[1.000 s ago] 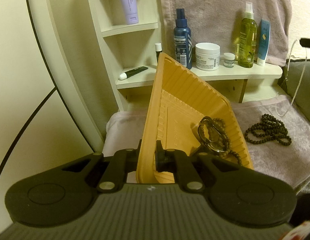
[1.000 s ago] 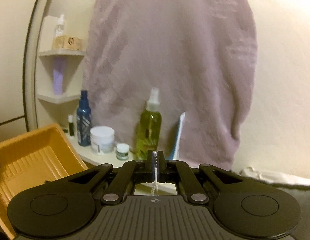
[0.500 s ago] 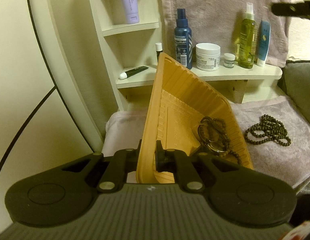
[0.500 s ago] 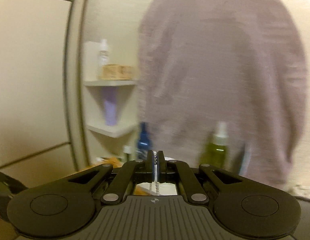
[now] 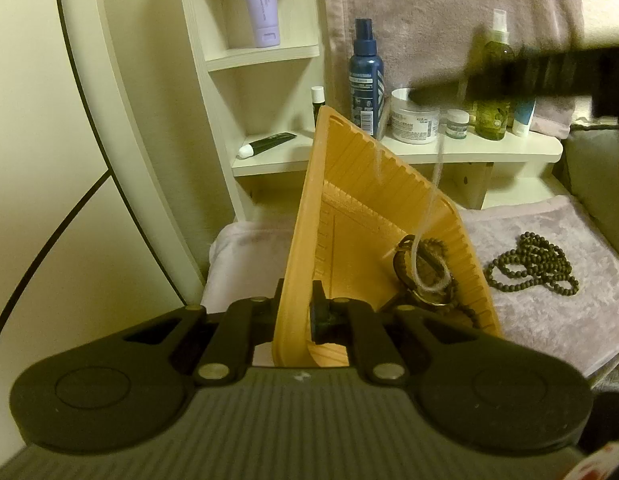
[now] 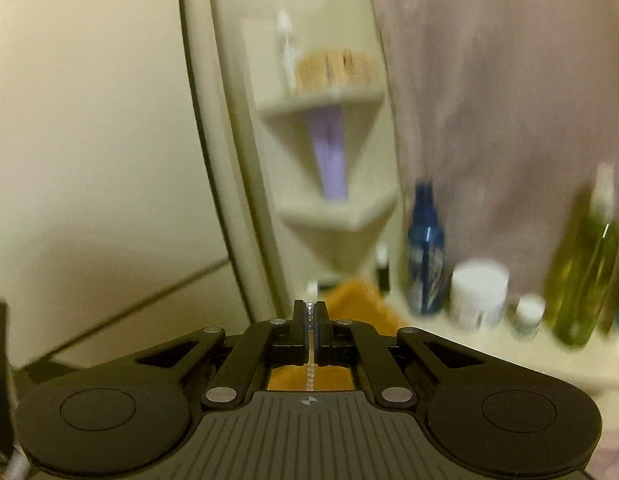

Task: Organize jewelry
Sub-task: 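Carry the pearl necklace into the orange tray and open the right tool, then move the open right tool back to the dark bead strand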

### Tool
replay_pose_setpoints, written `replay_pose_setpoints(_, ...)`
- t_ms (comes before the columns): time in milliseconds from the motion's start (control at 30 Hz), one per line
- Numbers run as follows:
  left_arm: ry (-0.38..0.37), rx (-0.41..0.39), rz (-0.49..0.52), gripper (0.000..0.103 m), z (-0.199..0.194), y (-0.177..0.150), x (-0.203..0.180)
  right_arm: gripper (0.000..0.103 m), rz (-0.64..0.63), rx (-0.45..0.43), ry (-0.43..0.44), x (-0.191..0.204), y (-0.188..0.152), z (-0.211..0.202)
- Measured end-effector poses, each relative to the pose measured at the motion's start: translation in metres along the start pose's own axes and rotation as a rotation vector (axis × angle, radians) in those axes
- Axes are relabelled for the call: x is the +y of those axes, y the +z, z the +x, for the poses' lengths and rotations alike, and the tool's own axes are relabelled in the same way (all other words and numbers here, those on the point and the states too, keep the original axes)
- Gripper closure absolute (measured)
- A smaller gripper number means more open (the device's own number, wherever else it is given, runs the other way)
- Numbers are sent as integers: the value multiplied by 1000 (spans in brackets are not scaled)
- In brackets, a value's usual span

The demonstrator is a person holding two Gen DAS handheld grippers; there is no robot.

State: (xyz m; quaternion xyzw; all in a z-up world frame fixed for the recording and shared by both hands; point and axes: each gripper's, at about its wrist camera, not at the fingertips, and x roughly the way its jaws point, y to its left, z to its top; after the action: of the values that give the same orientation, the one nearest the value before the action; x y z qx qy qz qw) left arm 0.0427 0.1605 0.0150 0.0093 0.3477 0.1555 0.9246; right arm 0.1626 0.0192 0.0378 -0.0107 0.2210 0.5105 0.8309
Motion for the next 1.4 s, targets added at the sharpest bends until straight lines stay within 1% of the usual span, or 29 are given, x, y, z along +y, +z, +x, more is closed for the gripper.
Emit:
replay_pose_setpoints(133,2,2,-2,95,0,0,0,101,35,68,0,-10,-22,16)
replay_pose_setpoints(333,3,4,-2,95,1,0,1,101,54,114,3,-11,-43,25)
replay_pose_setpoints(467,4,6,-3,95,2,0,1,101,64,136,9,-12,-49,35)
replay_pose_setpoints(700,5,8,-4,95,3,0,2,101,95,140,24,-14,-49,46)
replay_pose_setpoints(900,7,10,-3,96,4,0,2,100,140,154,69,-18,-51,50)
replay_pose_setpoints(933,7,10,-4,96,4,0,2,95,144,151,67,-20,-51,50)
replay_pose_setpoints(967,7,10,-4,96,4,0,2,88,148,144,65,-22,-51,48)
replay_pose_setpoints(1000,7,10,-4,96,4,0,2,62,154,132,60,-24,-51,45)
replay_pose_setpoints(1033,6,9,-4,96,4,0,2,43,162,108,46,-27,-51,41)
replay_pose_setpoints(1067,6,9,-5,95,4,0,2,40,166,91,36,-30,-51,36)
replay_pose_setpoints(1233,4,9,-8,95,4,0,3,40,213,35,-33,-54,-49,11)
replay_pose_setpoints(1400,6,9,-10,95,5,0,3,40,260,-12,-151,-78,-55,-28)
